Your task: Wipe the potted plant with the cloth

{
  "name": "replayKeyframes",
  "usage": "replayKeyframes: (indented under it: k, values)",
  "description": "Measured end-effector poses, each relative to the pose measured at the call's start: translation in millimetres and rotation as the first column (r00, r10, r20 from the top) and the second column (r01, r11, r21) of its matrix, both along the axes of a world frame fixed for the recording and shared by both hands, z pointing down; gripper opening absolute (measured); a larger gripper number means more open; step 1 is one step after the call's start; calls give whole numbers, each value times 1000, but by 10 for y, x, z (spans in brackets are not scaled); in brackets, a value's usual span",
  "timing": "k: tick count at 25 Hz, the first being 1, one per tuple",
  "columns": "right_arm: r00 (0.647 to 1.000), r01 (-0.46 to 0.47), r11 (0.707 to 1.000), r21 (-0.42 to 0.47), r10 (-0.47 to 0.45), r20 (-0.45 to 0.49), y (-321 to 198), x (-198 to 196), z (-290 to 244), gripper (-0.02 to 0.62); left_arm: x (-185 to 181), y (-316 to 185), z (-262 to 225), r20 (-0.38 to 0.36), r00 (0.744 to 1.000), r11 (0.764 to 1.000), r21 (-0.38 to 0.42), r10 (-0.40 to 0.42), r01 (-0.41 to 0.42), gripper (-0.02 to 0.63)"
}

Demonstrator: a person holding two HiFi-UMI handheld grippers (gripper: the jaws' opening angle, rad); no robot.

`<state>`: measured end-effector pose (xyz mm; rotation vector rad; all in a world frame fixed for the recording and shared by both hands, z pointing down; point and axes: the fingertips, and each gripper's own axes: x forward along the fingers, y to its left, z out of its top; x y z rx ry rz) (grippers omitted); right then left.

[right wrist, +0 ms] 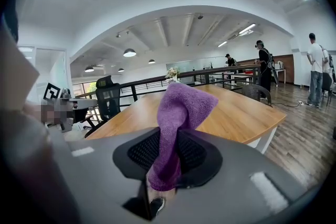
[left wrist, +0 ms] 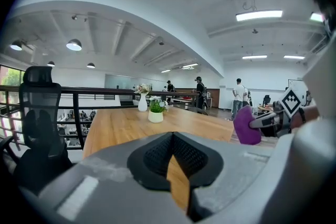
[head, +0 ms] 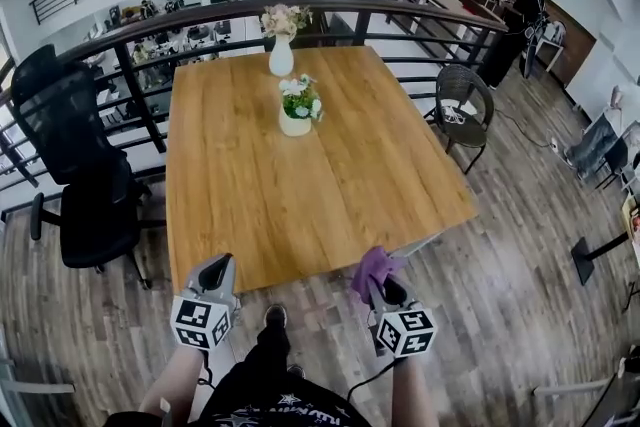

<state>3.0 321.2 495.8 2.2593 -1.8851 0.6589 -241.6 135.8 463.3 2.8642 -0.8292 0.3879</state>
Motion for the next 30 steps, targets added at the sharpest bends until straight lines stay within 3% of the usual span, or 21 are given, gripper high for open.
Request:
replayKeyframes:
  k: [12,23,30]
  values:
    - [1000,-11,1000,-6,11,1,-1149,670,-212,86,791,-1106,-135,-16,1000,1000,-15,15,-15,2]
    - [999,-21,999,-40,19,-45,-1894,1044,-324,87,1115,-1862,-70,-38,999,998,-45,32,-34,2]
    - [999,-13,999,-50,10,-51,-2068,1208,-354,87,1316,-2084,-36,-36,999,998,-48,38,-39,2]
